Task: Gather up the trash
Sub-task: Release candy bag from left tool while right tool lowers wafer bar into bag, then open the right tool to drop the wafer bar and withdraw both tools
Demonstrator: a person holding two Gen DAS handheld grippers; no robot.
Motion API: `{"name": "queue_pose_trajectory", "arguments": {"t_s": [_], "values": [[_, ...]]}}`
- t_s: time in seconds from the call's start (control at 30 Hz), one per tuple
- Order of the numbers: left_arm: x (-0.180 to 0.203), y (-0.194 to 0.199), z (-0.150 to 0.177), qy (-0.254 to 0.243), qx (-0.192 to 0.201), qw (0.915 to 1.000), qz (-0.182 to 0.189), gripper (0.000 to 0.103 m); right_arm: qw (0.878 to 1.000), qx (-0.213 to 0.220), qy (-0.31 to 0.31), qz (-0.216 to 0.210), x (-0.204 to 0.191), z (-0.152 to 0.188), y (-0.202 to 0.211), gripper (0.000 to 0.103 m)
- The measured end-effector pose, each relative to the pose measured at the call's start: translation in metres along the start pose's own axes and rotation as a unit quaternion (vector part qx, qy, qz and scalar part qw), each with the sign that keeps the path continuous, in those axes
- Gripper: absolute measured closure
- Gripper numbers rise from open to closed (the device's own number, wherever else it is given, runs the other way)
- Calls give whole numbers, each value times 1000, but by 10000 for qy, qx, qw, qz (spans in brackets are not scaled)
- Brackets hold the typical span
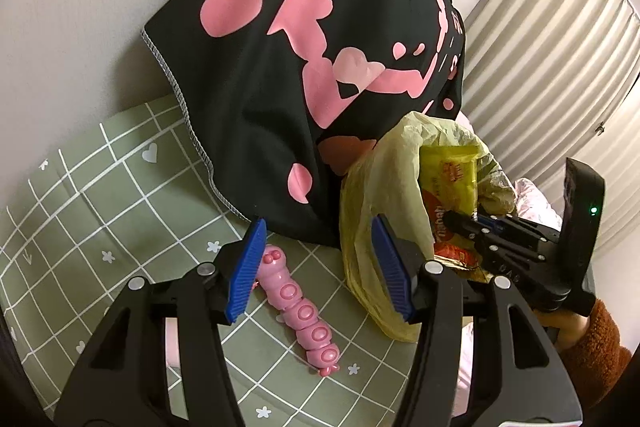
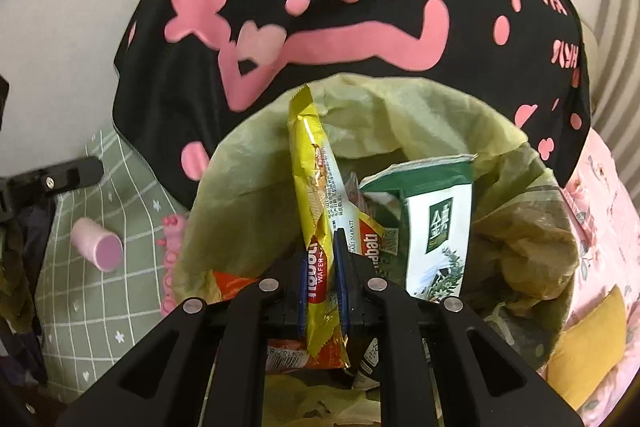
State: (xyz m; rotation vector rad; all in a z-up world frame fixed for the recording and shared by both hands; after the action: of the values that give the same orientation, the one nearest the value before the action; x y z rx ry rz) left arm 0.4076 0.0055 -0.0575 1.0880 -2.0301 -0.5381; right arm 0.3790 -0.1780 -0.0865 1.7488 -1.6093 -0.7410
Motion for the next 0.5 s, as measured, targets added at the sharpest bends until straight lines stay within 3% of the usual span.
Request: {"name": "queue_pose_trajectory", "arguments": {"t_s": [0.2, 0.37, 0.47, 0.5], "values": [[1, -7, 1, -94, -74, 9999, 91, 51, 9990, -61, -407, 166, 18, 8, 2, 91], [3, -15, 4, -146, -107, 9995, 267, 51, 9987, 77, -375, 343, 13, 10, 17, 87], [1, -14, 2, -231, -21, 9995, 211, 51, 9974, 292, -534, 391, 11, 13, 30, 66], [0, -12, 2, -212, 26, 9996, 184, 51, 9971, 352, -559, 376, 10, 14, 34, 66]]}}
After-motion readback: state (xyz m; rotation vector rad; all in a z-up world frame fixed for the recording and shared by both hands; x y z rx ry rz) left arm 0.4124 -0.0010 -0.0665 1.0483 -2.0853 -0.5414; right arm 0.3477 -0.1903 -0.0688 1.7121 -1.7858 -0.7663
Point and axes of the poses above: each gripper's, at about its wrist camera, not at the fingertips, and y roughly against the way its jaws point, x to its right, z to its underside, the point moved 10 cm from there along -y, roughly the way its jaws point, and after that the axes turned 3 degrees about x, right-handed, at the moved point
